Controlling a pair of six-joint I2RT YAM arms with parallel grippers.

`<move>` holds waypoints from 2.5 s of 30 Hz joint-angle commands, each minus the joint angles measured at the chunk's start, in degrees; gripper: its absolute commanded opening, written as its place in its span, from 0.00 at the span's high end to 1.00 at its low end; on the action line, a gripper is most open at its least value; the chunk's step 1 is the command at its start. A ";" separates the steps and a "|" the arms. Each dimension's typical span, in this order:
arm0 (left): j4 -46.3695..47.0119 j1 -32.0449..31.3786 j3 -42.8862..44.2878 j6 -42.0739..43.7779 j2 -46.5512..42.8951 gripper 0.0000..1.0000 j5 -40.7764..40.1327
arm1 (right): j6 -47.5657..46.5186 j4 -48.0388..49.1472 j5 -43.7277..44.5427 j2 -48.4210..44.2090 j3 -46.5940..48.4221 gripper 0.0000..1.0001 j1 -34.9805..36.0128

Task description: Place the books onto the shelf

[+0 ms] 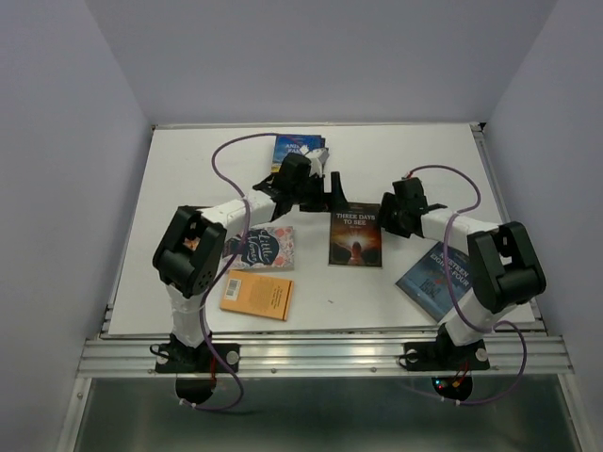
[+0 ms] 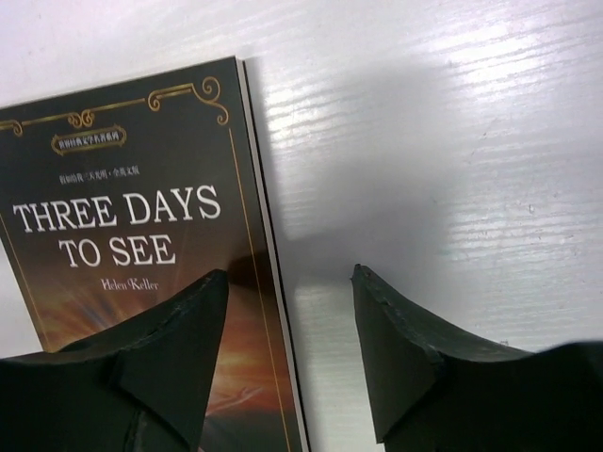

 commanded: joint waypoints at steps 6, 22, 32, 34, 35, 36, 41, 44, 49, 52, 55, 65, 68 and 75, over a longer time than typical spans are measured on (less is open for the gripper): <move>3.60 0.50 -5.70 -3.01 4.48 0.01 1.63 | -6.32 -6.87 0.34 -2.43 -4.77 0.14 0.80; 7.90 0.33 -7.90 -5.73 6.51 0.01 5.93 | -2.90 -15.04 17.84 4.59 -2.31 0.00 7.03; 18.96 -0.46 -10.26 -11.61 7.65 0.01 17.88 | 0.52 -16.54 10.29 9.52 -3.45 0.09 8.71; 20.47 -0.64 -10.44 -12.50 7.30 0.01 18.85 | 0.61 -16.72 8.97 9.17 -3.81 0.06 8.71; 22.65 -0.64 -10.70 -13.11 7.13 0.01 19.64 | 0.70 -16.80 8.18 9.08 -4.15 0.05 8.71; 24.33 -0.64 -10.97 -13.73 6.69 0.01 20.08 | 1.05 -16.89 7.82 9.00 -4.25 0.05 8.71; 43.99 -0.64 -13.43 -25.31 6.16 0.01 25.44 | 1.32 -17.07 5.53 9.70 -4.16 0.04 8.71; 51.83 -0.46 -13.70 -31.13 6.24 0.01 26.50 | 1.93 -16.89 3.96 9.35 -4.77 0.04 8.71; 52.82 -0.37 -10.89 -31.58 6.86 0.01 26.68 | 2.90 -16.54 1.84 8.38 -6.09 0.04 8.71; 51.86 -0.37 -9.04 -31.40 8.61 0.01 25.62 | 3.60 -16.19 0.97 7.85 -6.71 0.04 8.71; 45.19 -0.55 -6.49 -27.63 10.99 0.01 22.91 | 3.78 -14.87 -1.67 7.33 -7.06 0.04 8.71; 37.17 -1.34 -2.78 -23.14 17.06 0.01 17.47 | 4.30 -12.85 -5.10 8.11 -7.85 0.04 8.71; 32.99 -1.08 -4.82 -18.77 11.88 0.01 12.29 | 4.31 -12.94 -5.10 8.47 -8.02 0.04 8.71; 19.79 -0.64 -9.38 -12.43 1.77 0.01 0.07 | 4.57 -12.85 -4.31 6.19 -8.82 0.03 8.71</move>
